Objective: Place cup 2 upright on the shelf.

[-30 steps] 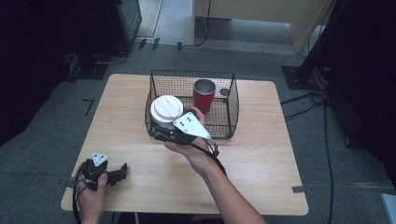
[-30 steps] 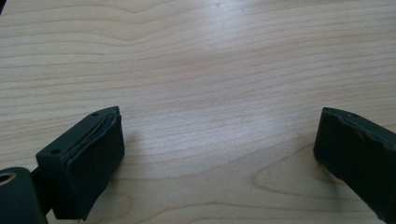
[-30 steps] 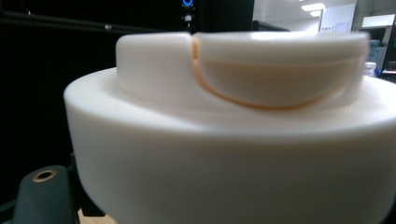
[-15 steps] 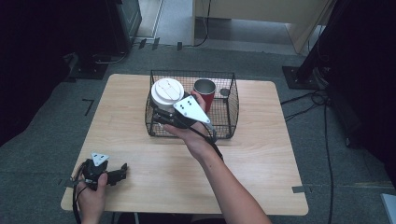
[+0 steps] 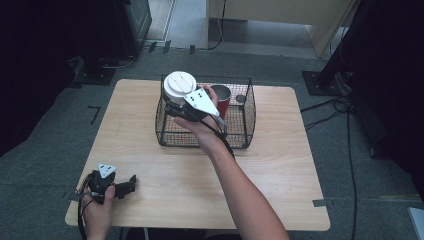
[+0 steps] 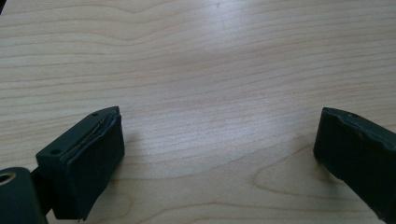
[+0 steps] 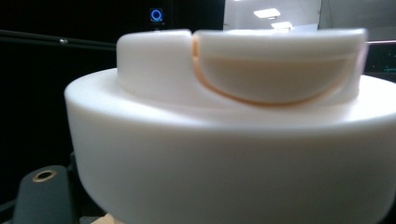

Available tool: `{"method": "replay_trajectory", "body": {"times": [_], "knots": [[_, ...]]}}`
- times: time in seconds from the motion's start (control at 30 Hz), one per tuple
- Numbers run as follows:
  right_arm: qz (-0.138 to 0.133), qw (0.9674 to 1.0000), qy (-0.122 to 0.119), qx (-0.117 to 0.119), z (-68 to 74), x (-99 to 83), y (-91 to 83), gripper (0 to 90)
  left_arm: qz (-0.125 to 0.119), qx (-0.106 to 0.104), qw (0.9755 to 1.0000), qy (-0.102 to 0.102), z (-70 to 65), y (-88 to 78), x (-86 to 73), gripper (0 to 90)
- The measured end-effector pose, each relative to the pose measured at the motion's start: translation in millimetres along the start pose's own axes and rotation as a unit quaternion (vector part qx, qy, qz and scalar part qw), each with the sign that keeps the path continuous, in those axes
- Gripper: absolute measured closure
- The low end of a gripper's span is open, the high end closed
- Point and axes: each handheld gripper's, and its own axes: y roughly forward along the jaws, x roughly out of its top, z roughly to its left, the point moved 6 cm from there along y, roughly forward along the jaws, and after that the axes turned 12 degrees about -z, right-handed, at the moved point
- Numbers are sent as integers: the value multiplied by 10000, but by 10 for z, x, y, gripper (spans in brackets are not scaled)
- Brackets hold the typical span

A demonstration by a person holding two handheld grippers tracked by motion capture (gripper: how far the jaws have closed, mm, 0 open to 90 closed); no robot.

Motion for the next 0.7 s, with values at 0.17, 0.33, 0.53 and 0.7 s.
{"method": "replay_trajectory", "body": {"times": [0.17, 0.33, 0.53, 0.7], "knots": [[124, 9998, -150, -10, -74, -133, 82, 156, 6, 1, 10000, 3, 1, -1, -1, 25], [281, 9995, -2, -107, -148, -282, 175, 156, 6, -2, 10000, 3, 0, -1, -1, 25], [431, 9991, 14, -58, -142, -495, 283, 156, 14, -4, 10000, 13, 2, -2, -1, 25], [561, 9984, -35, 27, -125, -640, 327, 156, 13, -3, 10000, 13, 2, -2, -1, 25]]}}
